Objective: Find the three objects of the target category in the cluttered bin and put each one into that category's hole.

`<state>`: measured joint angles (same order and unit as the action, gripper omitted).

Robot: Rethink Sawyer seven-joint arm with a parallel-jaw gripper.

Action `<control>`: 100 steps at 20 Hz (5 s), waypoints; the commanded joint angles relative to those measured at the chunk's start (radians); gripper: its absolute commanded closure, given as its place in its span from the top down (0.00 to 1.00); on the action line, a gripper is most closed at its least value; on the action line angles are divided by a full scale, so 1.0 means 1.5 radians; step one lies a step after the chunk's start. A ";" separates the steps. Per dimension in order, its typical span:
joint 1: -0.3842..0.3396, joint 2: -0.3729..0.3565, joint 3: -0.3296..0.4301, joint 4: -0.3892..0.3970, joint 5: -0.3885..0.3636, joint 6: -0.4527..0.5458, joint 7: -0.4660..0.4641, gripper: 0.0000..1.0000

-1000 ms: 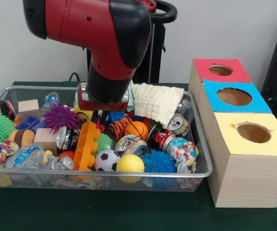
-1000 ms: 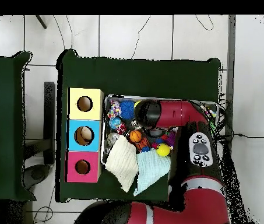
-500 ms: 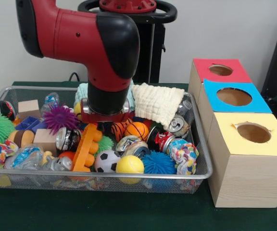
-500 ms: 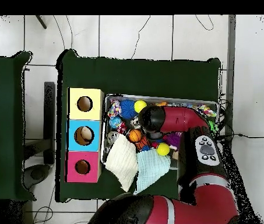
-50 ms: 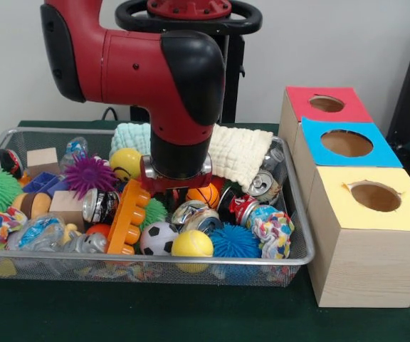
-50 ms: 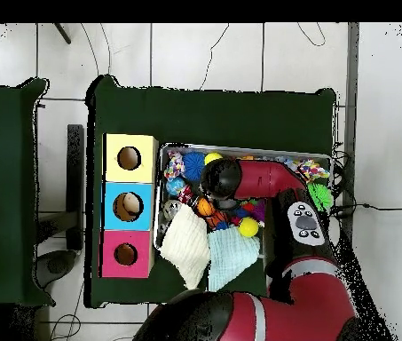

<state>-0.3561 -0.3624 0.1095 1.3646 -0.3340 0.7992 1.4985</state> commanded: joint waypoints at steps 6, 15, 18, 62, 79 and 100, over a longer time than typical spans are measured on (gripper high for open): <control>0.007 0.020 0.046 -0.029 0.018 0.055 0.019 0.00; 0.011 0.030 0.033 -0.035 0.018 0.086 0.023 0.00; 0.017 0.042 0.030 -0.048 0.014 0.102 0.021 0.00; 0.030 0.045 0.011 -0.045 -0.011 0.216 0.014 1.00; 0.050 0.094 -0.021 -0.057 -0.033 0.218 0.014 1.00; 0.079 0.064 -0.075 -0.054 -0.041 0.184 0.038 1.00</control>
<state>-0.2598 -0.3101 0.0008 1.3285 -0.3686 0.9481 1.4985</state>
